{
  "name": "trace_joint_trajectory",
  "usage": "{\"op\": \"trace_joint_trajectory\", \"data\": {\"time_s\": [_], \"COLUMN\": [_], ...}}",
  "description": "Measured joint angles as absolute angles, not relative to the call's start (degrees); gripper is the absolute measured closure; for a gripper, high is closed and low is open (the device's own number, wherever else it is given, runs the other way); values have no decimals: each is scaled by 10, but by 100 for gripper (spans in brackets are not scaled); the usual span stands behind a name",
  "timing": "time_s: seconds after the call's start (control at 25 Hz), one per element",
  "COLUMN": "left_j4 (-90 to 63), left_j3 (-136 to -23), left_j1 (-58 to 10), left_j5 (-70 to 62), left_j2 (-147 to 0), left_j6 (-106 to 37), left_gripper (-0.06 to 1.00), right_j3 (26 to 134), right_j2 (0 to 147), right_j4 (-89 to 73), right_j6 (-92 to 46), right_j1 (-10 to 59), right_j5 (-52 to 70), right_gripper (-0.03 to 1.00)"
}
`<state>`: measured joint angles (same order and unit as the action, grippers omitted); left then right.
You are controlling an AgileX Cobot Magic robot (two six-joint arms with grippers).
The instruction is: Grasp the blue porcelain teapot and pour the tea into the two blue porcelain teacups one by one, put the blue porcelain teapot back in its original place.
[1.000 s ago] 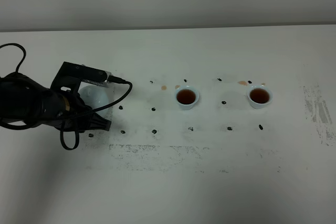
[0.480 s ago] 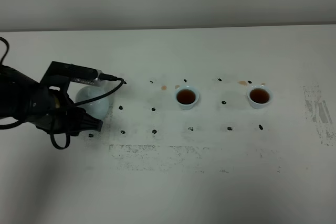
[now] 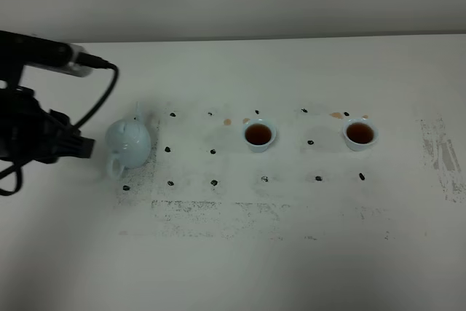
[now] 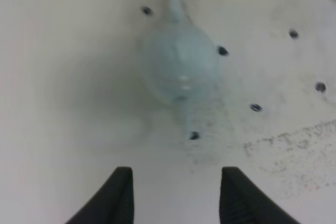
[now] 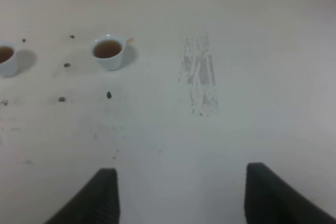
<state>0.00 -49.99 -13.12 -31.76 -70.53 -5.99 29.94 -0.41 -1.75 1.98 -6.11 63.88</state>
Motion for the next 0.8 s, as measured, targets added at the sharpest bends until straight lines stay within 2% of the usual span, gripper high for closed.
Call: {"op": "trace_joint_trajectory", "data": {"time_s": [0.28,0.56,0.8], "left_j4": [22,38,-25], "left_j3": [-496,-396,-372], "left_j1": [2,132,147], "left_j5": [-438,-507,-596], "left_j2": [-526,-334,-207], "left_j6": [-59,-63,-67], "left_gripper": [54,54,54], "right_j3": [299,299,299], "right_j2": [-4,-4,-4], "right_j4": [-17,-17,-17], "right_j6": [20,20,20], "right_j1": [-61,-61,-61], "right_j5": [639,639,639], "right_gripper": [43,43,43]}}
